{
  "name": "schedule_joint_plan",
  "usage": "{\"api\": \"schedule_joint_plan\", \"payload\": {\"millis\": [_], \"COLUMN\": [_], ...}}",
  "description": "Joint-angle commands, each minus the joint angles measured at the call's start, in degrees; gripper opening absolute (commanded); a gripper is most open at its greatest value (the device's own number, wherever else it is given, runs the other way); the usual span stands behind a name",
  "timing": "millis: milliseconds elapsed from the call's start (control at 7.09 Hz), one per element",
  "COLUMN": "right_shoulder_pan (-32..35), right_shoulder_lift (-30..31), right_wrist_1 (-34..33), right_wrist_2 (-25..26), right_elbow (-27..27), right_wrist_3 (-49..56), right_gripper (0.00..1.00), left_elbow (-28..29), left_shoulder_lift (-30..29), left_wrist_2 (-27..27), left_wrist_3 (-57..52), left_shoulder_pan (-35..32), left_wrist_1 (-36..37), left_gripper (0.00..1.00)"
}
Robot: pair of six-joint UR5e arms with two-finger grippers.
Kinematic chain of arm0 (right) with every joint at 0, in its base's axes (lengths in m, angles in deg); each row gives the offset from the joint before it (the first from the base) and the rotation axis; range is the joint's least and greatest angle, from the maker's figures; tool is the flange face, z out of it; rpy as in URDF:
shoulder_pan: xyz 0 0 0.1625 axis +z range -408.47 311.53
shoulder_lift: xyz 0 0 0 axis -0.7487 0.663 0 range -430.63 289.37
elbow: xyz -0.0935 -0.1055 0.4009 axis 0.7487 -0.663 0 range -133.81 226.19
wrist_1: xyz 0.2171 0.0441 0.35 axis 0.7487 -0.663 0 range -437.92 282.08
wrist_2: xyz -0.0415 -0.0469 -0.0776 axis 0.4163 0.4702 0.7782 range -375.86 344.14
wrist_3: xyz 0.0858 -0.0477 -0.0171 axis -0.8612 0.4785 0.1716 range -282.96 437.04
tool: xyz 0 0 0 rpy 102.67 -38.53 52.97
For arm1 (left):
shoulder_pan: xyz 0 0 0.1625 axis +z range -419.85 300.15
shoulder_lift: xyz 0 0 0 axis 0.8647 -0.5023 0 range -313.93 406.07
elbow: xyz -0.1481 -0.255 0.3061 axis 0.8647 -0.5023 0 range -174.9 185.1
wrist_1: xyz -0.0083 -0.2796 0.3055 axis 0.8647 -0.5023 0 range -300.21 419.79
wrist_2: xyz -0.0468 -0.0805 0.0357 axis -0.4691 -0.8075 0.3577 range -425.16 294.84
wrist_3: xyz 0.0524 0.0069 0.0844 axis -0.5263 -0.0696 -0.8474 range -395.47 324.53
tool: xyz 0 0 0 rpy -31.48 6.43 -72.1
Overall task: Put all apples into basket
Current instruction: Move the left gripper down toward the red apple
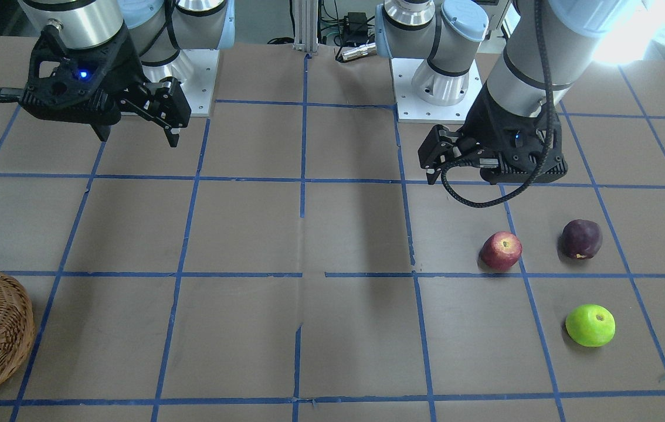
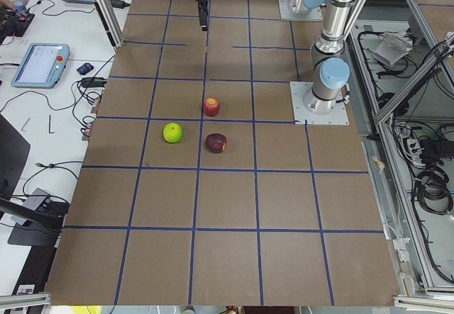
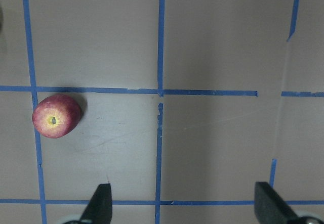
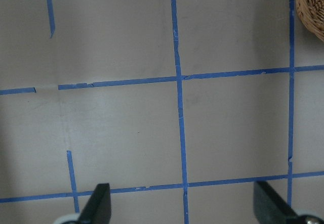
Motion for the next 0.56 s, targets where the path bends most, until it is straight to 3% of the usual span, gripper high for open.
{"api": "schedule_joint_plan", "payload": {"millis": [0, 282, 423], "right_shoulder_pan": [-0.07, -0.07, -0.07], "right_shoulder_lift": [-0.02, -0.02, -0.02], "right_wrist_1": [-0.11, -0.02, 0.07], "right_wrist_2": [0.08, 0.08, 0.17], "right_elbow": [0.24, 0.33, 0.24], "right_wrist_3": [0.2, 0.2, 0.29], "right_gripper": [1.0, 1.0, 1.0], "left_elbow": [-0.08, -0.17, -1.82], "left_shoulder_lift": [-0.91, -1.17, -3.53], "left_wrist_2": [0.08, 0.17, 0.86], "left_wrist_3": [-1.09, -2.15, -10.51], "left_shoulder_pan": [0.05, 1.27, 4.33], "left_wrist_1": [0.93, 1.02, 0.94], "left_gripper": [1.0, 1.0, 1.0]}}
